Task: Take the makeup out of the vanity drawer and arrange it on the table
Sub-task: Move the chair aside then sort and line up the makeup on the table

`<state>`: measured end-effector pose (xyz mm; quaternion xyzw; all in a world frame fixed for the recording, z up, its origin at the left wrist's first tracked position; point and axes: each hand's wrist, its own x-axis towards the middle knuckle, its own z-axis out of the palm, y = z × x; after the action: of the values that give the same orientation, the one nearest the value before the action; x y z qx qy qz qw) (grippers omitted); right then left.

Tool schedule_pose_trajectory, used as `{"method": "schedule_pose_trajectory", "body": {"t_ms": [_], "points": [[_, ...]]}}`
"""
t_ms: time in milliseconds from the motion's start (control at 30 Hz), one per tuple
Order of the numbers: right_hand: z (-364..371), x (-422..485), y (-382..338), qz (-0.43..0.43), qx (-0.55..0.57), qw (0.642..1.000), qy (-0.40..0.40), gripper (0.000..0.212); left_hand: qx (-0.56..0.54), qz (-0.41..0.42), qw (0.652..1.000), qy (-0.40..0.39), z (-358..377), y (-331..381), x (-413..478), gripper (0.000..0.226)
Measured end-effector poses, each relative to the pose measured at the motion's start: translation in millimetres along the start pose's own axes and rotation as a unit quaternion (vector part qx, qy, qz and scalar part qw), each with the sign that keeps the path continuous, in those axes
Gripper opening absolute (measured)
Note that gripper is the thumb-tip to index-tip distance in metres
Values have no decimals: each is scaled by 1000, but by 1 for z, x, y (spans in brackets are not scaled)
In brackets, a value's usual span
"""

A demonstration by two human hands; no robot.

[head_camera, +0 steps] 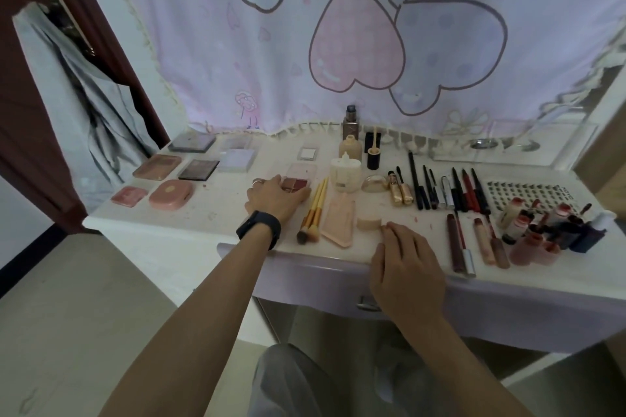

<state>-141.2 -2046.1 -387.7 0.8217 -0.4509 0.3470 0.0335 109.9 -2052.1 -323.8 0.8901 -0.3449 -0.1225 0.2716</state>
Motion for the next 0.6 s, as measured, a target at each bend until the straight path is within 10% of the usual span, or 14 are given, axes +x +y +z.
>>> {"method": "schedule_pose_trajectory", "body": {"t_ms": [367,600], "points": [[-24,-1,-2,11,83,995,-58,35,-56,78,994,46,-44,-62,-20,47],[-14,26,-80,-139,128,981,-32,27,8,35,991,128,-87,-130,-20,44]]}}
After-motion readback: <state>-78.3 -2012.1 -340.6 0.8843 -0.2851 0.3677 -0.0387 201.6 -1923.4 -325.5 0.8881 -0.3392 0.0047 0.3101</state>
